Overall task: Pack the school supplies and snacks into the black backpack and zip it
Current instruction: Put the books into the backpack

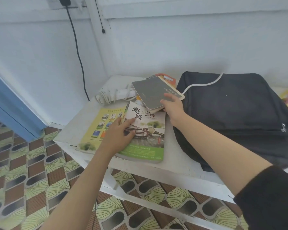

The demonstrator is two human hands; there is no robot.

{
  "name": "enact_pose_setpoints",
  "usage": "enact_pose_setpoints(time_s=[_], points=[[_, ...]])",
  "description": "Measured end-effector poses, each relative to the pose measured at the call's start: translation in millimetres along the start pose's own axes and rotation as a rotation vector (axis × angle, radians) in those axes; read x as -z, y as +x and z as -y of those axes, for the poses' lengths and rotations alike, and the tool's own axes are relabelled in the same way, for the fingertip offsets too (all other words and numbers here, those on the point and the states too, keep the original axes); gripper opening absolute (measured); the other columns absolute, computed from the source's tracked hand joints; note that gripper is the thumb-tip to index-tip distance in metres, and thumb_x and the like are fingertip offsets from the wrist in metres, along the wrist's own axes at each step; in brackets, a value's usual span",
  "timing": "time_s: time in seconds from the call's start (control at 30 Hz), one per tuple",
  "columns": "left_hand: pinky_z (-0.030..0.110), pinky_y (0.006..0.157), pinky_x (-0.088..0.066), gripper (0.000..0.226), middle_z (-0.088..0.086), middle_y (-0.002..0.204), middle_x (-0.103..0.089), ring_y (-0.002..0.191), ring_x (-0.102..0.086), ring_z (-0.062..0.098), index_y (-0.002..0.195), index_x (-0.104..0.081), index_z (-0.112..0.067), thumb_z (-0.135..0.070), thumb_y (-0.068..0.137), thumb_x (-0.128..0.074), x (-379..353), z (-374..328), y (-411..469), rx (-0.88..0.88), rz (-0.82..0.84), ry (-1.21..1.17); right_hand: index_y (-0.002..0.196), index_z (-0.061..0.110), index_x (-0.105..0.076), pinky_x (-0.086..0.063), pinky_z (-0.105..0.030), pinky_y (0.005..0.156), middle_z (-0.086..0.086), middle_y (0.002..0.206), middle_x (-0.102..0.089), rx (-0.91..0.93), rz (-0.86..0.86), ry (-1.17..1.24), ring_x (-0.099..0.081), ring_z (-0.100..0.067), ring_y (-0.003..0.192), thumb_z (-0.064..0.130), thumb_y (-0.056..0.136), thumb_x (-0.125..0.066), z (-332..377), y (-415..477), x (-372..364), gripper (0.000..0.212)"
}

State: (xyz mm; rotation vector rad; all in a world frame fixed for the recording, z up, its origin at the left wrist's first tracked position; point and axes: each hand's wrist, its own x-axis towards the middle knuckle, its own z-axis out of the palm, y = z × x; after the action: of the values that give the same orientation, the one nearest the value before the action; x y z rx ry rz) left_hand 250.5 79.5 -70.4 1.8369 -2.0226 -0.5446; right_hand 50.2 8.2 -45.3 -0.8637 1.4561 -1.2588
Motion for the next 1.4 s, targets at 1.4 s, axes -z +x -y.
enact_pose_setpoints(time_s=[1.4], points=[[0.017,0.079,-0.050,0.049,-0.014,0.110,-0.065,0.097,-0.064,0.003,0.112,-0.060,-0.032,0.008,0.084,-0.057,-12,-180,11,-0.425,0.521,-0.784,0.098,0.028,-0.072,-0.049,-0.030,0.064,0.003,0.106,-0.068,0.181,-0.105,0.282,-0.063,-0.013,0.085,-0.010,0.087,-0.035,-18,-188,228,0.054]])
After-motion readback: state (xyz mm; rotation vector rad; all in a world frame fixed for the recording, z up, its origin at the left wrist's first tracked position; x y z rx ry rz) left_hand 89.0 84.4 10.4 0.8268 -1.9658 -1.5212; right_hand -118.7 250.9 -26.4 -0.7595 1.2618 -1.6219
